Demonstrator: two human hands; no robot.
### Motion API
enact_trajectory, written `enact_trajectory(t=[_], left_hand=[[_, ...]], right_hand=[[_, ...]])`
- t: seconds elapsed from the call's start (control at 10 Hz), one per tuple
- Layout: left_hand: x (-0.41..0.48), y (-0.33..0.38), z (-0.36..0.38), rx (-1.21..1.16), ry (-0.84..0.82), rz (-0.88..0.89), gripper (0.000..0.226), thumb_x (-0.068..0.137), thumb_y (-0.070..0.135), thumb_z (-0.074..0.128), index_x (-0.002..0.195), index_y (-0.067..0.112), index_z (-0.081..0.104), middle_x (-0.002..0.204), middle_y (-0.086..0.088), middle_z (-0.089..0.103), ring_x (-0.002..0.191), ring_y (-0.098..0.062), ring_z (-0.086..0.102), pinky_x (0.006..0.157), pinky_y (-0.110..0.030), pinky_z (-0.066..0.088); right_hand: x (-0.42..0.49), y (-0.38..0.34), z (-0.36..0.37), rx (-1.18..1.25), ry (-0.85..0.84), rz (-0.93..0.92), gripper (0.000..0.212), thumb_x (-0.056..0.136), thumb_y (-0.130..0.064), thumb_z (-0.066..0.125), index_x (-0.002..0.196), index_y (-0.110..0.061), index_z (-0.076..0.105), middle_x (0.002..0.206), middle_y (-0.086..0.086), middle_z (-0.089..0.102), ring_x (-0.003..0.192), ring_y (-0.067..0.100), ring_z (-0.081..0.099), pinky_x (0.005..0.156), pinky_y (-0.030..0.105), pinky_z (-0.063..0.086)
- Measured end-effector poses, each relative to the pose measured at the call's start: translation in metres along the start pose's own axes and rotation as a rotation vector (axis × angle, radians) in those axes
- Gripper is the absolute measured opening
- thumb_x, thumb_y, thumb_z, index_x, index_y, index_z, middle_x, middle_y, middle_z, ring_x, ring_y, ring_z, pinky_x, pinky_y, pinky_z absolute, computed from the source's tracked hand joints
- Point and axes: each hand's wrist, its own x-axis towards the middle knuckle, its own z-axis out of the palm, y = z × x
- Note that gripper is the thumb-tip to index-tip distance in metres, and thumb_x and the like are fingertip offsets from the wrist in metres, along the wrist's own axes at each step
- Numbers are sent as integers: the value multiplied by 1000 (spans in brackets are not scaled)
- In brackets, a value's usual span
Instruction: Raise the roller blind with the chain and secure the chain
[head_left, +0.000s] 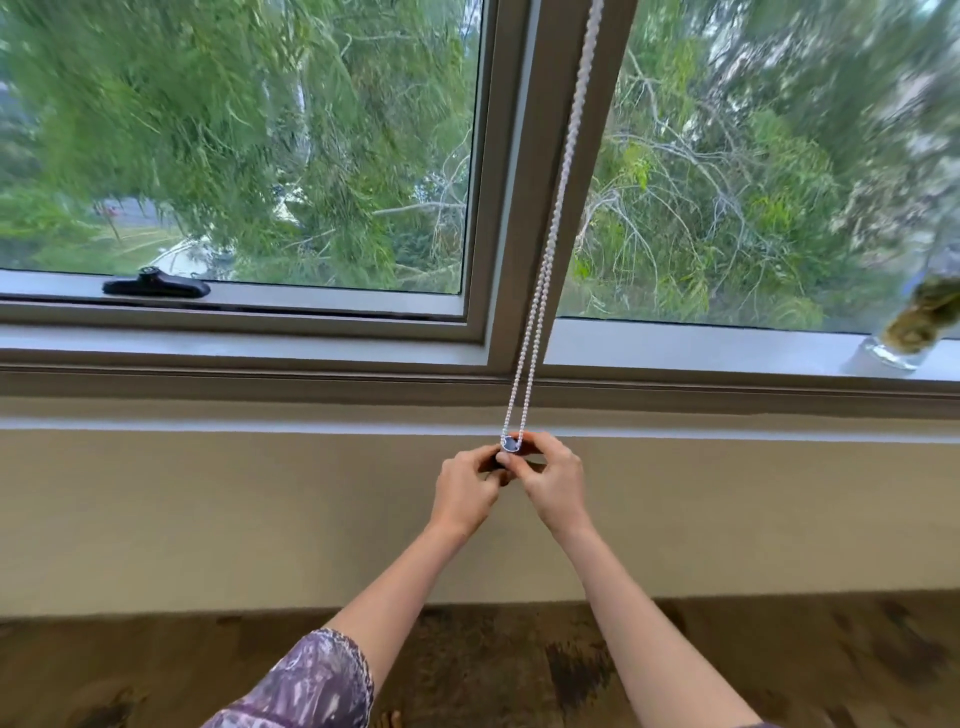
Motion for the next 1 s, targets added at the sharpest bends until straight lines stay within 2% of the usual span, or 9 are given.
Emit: enact_trajectory(t=[0.1, 0.2, 0.4, 0.5, 0.6, 0.7, 0.8, 0.9, 1.0], left_hand=[[-6, 1, -1, 1, -16, -11, 28, 82, 15, 63, 105, 28, 72, 94, 6, 77, 91, -9, 70, 86, -36, 55], [-15, 3, -3, 41, -24, -37, 25, 81, 18, 65, 102, 30, 73, 93, 6, 77, 90, -11, 70, 83, -36, 55], [-29, 5, -13, 139, 14, -65, 26, 77, 24, 60, 95, 39, 71, 87, 7, 77, 87, -16, 70, 75, -35, 56], [-31, 3, -18, 139, -11, -69, 26, 77, 24, 60, 94, 40, 71, 87, 7, 77, 86, -17, 69, 76, -35, 56], [-31, 1, -31, 127, -65, -63, 26, 78, 25, 62, 98, 39, 70, 90, 9, 76, 92, -15, 68, 80, -32, 54], [-33, -3, -42, 164, -113, -58, 30, 78, 29, 66, 108, 36, 68, 100, 9, 75, 100, -15, 66, 84, -30, 53], [-37, -15, -66, 202, -146, -63, 45, 79, 34, 70, 123, 27, 63, 118, 5, 70, 115, -14, 61, 97, -31, 48], [-44, -28, -89, 250, -145, -47, 50, 80, 36, 71, 127, 24, 60, 124, 4, 66, 119, -11, 58, 102, -29, 45], [-57, -44, -125, 321, -101, -41, 50, 84, 41, 65, 130, 25, 57, 129, 6, 64, 121, -11, 57, 102, -29, 44]], right_hand=[[-7, -2, 1, 36, 21, 24, 19, 76, -11, 77, 90, -22, 70, 85, -8, 69, 81, -4, 63, 69, 8, 48], [-15, -6, 4, 53, 54, 37, 23, 76, -10, 76, 87, -28, 68, 85, -8, 70, 80, -3, 64, 66, 5, 47], [-24, -10, 13, -50, 66, 71, 11, 77, -12, 76, 86, -15, 71, 85, 2, 72, 77, 9, 66, 67, 10, 49], [-28, -15, 17, -72, 83, 76, 10, 77, -13, 76, 87, -13, 71, 85, 2, 72, 77, 9, 66, 68, 14, 50], [-36, -22, 24, -45, 104, 88, 14, 77, -15, 76, 90, -16, 71, 88, -2, 72, 78, 0, 65, 67, 11, 50], [-47, -26, 32, -7, 114, 130, 21, 76, -14, 77, 96, -15, 70, 91, -4, 72, 82, -3, 66, 70, 12, 52], [-62, -31, 46, 22, 171, 250, 31, 73, -17, 80, 102, -12, 69, 93, 1, 73, 86, 7, 68, 78, 25, 56], [-74, -28, 58, -72, 175, 440, 34, 73, -28, 81, 99, -9, 69, 94, 5, 73, 90, 20, 67, 79, 32, 51], [-98, -29, 82, -256, 42, 712, 33, 73, -40, 78, 75, -13, 59, 84, 13, 67, 80, 25, 61, 77, 35, 49]])
